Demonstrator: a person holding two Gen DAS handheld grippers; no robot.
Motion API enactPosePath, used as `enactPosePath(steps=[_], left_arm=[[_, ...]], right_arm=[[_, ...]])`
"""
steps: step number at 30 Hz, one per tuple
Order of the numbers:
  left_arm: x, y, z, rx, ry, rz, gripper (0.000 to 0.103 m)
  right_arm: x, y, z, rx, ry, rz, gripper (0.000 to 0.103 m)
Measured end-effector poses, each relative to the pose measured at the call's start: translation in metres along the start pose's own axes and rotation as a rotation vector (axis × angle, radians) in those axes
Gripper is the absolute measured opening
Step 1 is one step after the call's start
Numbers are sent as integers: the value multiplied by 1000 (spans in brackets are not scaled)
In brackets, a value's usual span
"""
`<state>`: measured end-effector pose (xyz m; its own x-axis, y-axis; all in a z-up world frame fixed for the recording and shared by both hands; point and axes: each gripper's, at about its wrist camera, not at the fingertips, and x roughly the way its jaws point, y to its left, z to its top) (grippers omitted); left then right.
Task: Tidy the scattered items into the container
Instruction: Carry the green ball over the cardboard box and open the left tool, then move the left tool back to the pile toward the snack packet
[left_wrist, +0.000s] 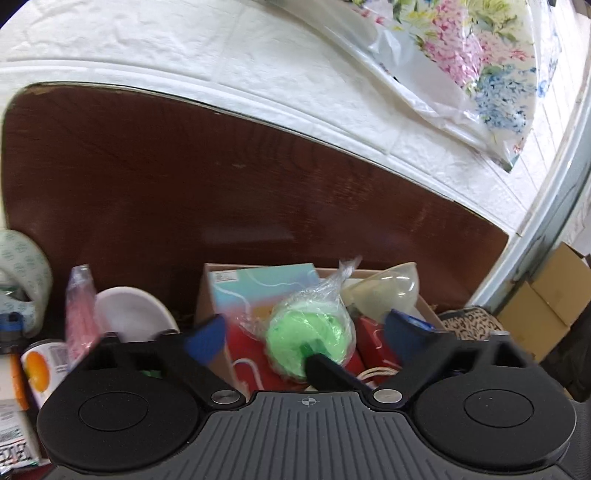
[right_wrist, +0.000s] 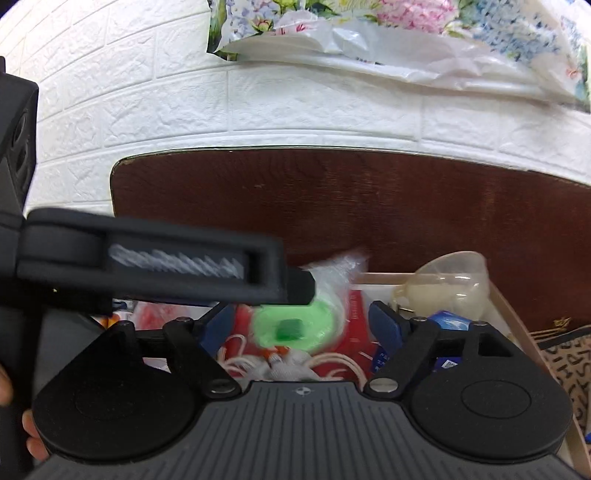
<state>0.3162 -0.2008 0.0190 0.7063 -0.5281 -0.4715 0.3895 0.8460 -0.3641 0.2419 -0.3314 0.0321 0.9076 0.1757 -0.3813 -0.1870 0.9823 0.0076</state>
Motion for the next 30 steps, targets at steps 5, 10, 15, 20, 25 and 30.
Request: enactPosePath(steps=[5,10,15,20,25,30], left_arm=[[-19,0,-13,15,7,-20,103],[-39,0,-30,25,-10,-6,103],[-55,-4,-37,15,-11,-11,103],[-74,-14,-37,28,-34,-23,103],[-104,-22,-42,25,-85,-26,103],[-142,-24,-57,61,-155,-10,103]], right_arm=[[-15,2,-7,11,-21,-4,94],[-26,9,-9,8,-21,1,101],[-40,19,-10,-13,-17,13,102],[-57,30,-4,-35,-23,20,102],[-81,45,2,-46,-54,16,103],[-107,64,-4,-45,-78,34,103]])
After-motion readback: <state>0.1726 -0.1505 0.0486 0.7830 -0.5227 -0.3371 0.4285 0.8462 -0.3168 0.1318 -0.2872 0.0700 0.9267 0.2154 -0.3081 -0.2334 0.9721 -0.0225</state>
